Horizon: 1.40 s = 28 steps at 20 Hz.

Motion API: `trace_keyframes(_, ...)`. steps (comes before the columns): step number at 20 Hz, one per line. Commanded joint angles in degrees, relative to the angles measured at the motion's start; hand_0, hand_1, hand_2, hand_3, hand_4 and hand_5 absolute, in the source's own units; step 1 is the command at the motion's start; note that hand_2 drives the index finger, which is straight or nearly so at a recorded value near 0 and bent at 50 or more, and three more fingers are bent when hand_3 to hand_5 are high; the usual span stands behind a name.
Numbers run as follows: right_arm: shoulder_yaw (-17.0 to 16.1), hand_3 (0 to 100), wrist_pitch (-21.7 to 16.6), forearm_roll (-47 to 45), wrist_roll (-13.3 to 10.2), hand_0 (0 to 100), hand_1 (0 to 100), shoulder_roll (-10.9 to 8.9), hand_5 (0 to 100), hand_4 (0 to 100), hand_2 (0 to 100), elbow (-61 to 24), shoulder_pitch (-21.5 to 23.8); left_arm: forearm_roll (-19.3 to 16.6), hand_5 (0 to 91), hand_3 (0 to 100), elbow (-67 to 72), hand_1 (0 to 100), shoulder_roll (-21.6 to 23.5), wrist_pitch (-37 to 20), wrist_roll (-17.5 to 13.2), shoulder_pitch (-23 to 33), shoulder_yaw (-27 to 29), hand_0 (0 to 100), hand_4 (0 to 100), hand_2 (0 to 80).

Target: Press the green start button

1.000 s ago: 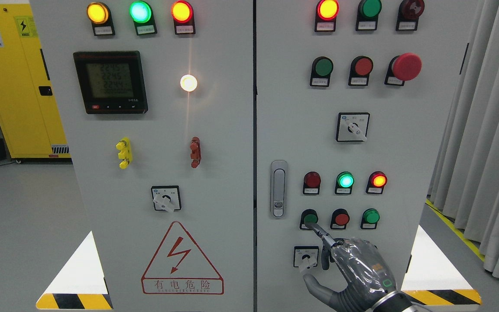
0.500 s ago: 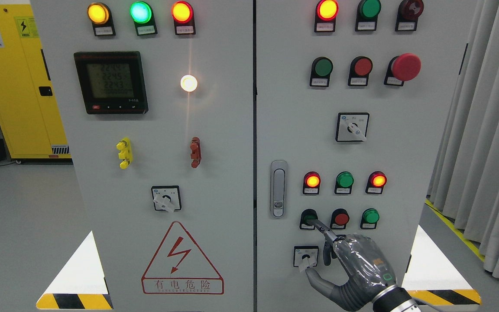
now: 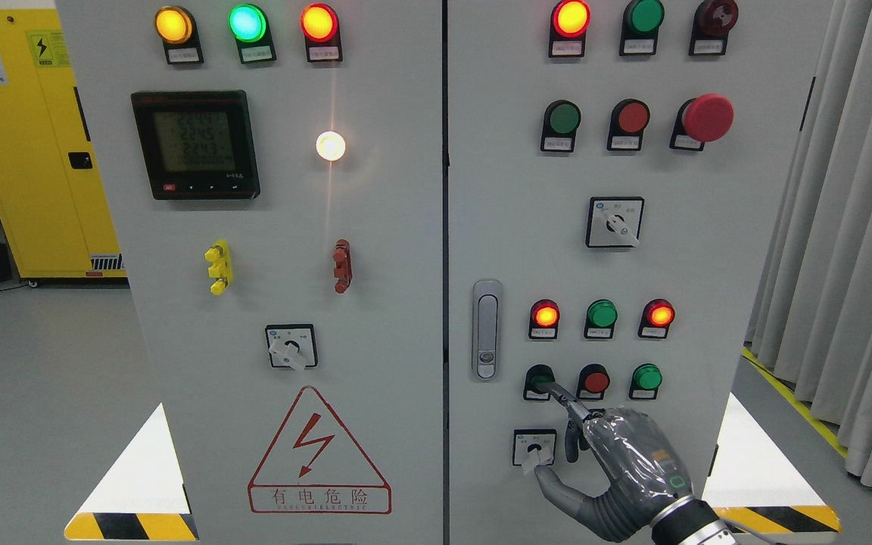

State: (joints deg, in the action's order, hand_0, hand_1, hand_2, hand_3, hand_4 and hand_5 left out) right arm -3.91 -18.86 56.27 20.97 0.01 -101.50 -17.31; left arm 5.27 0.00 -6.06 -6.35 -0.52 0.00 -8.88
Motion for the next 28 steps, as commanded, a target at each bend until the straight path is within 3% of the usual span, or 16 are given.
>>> trace_keyframes(1, -0.75, 77, -1.09, -6.40, -0.32, 52, 59, -0.80, 82, 75, 0, -3.52, 2.37, 0.00, 0.0, 0, -1.58, 56, 0.00, -0.24, -0.27, -1.58, 0.00, 12, 0, 0.0)
trace_keyframes(2, -0.66, 74, -1.18, -9.57, -0.23, 52, 58, -0.80, 74, 73, 0, -4.23, 3.16, 0.00, 0.0, 0, -1.58, 56, 0.00, -0.24, -0.27, -1.58, 0.00, 12, 0, 0.0)
trace_keyframes(3, -0.40, 73, -1.27, -12.47, -0.23, 52, 58, -0.80, 72, 72, 0, -5.19, 3.86, 0.00, 0.0, 0, -1.58, 56, 0.00, -0.24, -0.27, -1.58, 0.00, 12, 0, 0.0)
trace_keyframes(5, 0.04, 60, -1.10, -18.45, 0.03, 51, 58, -0.62, 58, 61, 0, -6.78, 5.18, 0.00, 0.0, 0, -1.58, 56, 0.00, -0.24, -0.27, -1.58, 0.00, 12, 0, 0.0)
trace_keyframes(6, 0.22, 60, -1.10, -21.70, 0.21, 51, 58, -0.45, 58, 61, 0, -7.30, 5.79, 0.00, 0.0, 0, -1.58, 56, 0.00, -0.24, -0.27, -1.58, 0.00, 12, 0, 0.0)
trace_keyframes(8, 0.48, 23, -0.92, -27.94, 0.47, 50, 57, -0.01, 25, 28, 0, -7.84, 7.02, 0.00, 0.0, 0, -1.58, 56, 0.00, -0.16, -0.27, -1.58, 0.00, 12, 0, 0.0)
trace_keyframes(11, 1.28, 11, -0.83, -35.07, 2.05, 49, 57, 0.17, 17, 18, 0, -8.36, 10.97, 0.00, 0.0, 0, -1.58, 56, 0.00, -0.24, -0.27, -1.58, 0.00, 12, 0, 0.0)
trace_keyframes(14, 1.36, 2, -0.75, -41.05, 4.86, 49, 57, 0.17, 7, 12, 0, -9.42, 15.19, 0.00, 0.0, 0, -1.58, 56, 0.00, -0.24, -0.27, -1.58, 0.00, 12, 0, 0.0)
trace_keyframes(15, 1.45, 2, -0.66, -43.15, 5.13, 50, 57, 0.17, 7, 12, 0, -9.59, 15.99, 0.00, 0.0, 0, -1.58, 56, 0.00, -0.24, -0.27, -1.58, 0.00, 12, 0, 0.0)
trace_keyframes(17, 2.15, 0, -0.48, -47.02, 5.13, 54, 55, 0.17, 0, 2, 0, -9.60, 16.52, 0.00, 0.0, 0, -1.58, 56, 0.00, -0.24, -0.27, -1.58, 0.00, 12, 0, 0.0)
trace_keyframes(28, 2.07, 0, 0.31, -49.15, 5.31, 53, 55, 0.08, 0, 2, 0, -9.59, 16.00, 0.00, 0.0, 0, -1.58, 56, 0.00, -0.24, -0.27, -1.58, 0.00, 12, 0, 0.0)
